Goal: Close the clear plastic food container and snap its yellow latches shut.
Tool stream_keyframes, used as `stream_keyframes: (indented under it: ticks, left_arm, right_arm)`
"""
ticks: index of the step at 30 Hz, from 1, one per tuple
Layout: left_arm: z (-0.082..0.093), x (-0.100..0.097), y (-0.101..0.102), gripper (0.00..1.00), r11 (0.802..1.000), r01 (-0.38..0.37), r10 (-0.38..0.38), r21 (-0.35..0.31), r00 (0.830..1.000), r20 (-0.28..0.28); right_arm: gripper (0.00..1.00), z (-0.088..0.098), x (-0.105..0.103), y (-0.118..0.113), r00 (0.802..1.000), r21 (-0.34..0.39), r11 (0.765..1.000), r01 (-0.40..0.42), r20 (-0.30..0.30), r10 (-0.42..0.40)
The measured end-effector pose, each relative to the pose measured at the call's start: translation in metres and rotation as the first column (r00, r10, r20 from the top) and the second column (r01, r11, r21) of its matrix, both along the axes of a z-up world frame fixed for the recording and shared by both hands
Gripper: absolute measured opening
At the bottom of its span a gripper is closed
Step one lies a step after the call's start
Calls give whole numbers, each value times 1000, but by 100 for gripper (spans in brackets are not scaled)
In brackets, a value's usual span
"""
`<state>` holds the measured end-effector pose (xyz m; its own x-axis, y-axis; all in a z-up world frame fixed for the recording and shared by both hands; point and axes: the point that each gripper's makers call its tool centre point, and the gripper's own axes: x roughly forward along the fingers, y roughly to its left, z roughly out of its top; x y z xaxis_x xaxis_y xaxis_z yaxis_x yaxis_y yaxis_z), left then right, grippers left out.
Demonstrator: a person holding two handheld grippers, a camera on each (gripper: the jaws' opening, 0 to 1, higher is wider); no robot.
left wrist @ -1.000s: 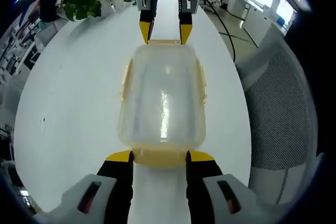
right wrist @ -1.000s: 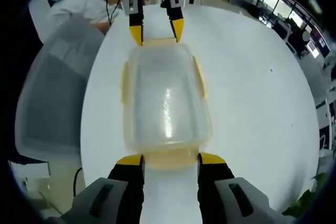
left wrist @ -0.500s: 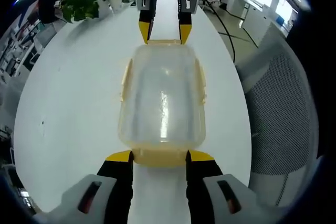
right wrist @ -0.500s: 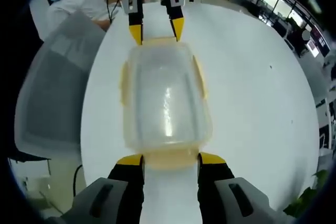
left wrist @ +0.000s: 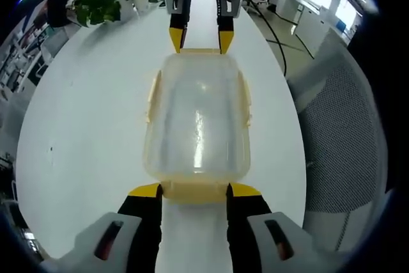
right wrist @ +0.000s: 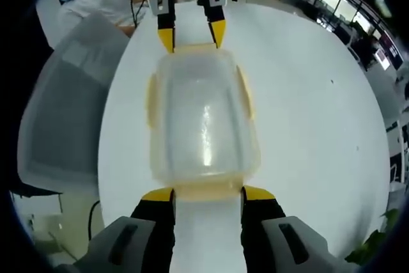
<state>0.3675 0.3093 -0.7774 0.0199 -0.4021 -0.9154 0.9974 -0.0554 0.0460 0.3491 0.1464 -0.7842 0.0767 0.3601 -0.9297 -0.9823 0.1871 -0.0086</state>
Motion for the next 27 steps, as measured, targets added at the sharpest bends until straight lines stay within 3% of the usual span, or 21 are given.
stream_keyframes:
  ticks: [6, 11, 21, 27]
  left_arm:
    - [0, -4, 2, 40, 1000, 1, -1, 7, 1000, -15]
    - [0, -3, 1, 50, 1000, -6, 6, 4, 1000, -9]
    - [0, -4, 5, 46, 1000, -10, 10, 21, 1000, -9]
    - [3, -5, 7, 45, 998, -60, 60, 6, 997, -46]
  right_arm:
    - [40, 2, -3, 0, 1000, 5, 1000, -16, -2, 16]
    - [41, 1, -5, -2, 1000, -7, 1000, -30, 0, 30]
    - [42, 4, -7, -1, 1000, 15, 1000, 7, -17, -7]
    - [41, 8, -8, 0, 996, 46, 997, 69, -50, -67]
